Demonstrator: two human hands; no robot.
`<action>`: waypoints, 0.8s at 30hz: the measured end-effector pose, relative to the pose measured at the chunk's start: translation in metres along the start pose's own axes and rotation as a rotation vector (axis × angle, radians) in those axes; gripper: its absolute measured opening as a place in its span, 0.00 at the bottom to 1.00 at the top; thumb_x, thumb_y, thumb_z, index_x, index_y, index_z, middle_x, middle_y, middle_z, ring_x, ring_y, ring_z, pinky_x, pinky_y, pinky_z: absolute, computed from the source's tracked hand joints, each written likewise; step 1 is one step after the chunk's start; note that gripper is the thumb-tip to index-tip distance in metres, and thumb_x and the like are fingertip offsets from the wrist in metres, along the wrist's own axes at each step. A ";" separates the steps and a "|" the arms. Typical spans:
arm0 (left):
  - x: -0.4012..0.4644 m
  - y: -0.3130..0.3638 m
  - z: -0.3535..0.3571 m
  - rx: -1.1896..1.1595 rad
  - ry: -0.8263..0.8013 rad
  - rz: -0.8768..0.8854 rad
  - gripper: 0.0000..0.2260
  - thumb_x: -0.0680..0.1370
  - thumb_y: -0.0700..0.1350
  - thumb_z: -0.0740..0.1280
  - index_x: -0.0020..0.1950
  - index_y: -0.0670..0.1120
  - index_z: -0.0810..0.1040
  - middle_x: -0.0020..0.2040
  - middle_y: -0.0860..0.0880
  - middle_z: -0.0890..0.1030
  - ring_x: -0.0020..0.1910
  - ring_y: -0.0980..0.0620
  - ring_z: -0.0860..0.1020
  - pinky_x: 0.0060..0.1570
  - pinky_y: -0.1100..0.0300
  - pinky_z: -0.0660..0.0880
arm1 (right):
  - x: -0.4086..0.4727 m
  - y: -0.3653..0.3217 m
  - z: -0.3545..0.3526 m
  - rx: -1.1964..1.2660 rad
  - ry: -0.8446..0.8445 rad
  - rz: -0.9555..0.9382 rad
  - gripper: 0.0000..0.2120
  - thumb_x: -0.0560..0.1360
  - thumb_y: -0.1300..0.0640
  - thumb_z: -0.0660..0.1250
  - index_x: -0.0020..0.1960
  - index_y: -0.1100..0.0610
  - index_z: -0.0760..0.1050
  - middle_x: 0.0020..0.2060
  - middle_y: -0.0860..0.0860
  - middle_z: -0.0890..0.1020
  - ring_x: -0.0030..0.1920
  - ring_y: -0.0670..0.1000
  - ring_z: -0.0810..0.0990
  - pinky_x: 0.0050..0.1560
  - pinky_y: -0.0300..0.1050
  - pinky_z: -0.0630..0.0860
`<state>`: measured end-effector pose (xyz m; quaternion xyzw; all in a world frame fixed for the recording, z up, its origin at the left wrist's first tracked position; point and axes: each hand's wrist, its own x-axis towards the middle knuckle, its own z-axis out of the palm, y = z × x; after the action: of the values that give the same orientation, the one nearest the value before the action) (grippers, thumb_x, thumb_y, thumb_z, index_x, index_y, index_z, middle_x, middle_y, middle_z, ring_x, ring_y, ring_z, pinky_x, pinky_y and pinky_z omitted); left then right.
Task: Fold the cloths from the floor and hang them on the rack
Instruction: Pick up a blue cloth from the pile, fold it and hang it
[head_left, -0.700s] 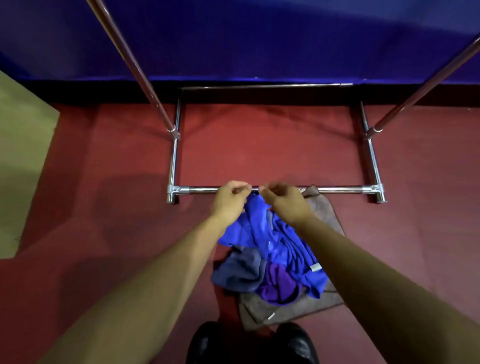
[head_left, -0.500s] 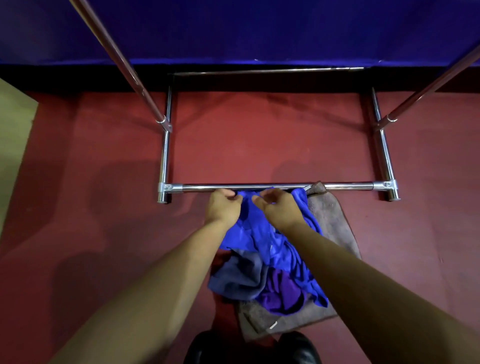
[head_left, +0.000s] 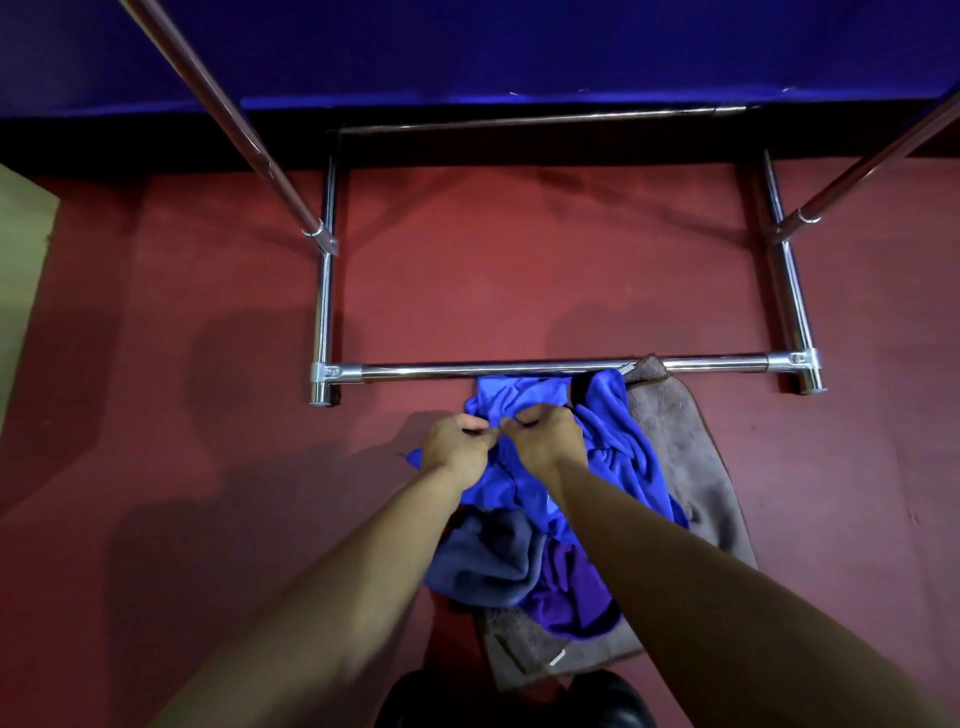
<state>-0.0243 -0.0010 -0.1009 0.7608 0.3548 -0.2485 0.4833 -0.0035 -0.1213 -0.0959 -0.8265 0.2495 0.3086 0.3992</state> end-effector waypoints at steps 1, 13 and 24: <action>-0.001 0.002 -0.001 0.012 0.012 0.022 0.09 0.76 0.46 0.74 0.54 0.44 0.84 0.45 0.47 0.84 0.43 0.52 0.79 0.46 0.62 0.73 | -0.002 -0.001 -0.002 0.012 -0.005 -0.009 0.10 0.74 0.46 0.72 0.41 0.52 0.79 0.32 0.46 0.79 0.39 0.51 0.77 0.47 0.46 0.76; -0.076 0.064 -0.058 0.128 0.009 0.267 0.05 0.83 0.47 0.62 0.54 0.46 0.72 0.46 0.48 0.78 0.43 0.49 0.74 0.42 0.58 0.64 | -0.080 -0.054 -0.060 0.429 0.016 -0.221 0.14 0.79 0.58 0.65 0.38 0.53 0.64 0.31 0.47 0.68 0.32 0.46 0.65 0.34 0.36 0.66; -0.241 0.122 -0.169 0.028 0.165 0.582 0.12 0.77 0.36 0.67 0.57 0.46 0.72 0.47 0.52 0.76 0.44 0.56 0.78 0.45 0.65 0.71 | -0.240 -0.110 -0.170 0.241 0.085 -0.600 0.14 0.74 0.67 0.66 0.58 0.57 0.80 0.29 0.51 0.75 0.22 0.41 0.63 0.26 0.36 0.64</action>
<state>-0.0734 0.0465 0.2100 0.8547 0.1564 -0.0419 0.4931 -0.0425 -0.1585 0.2136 -0.8221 0.0460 0.1108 0.5565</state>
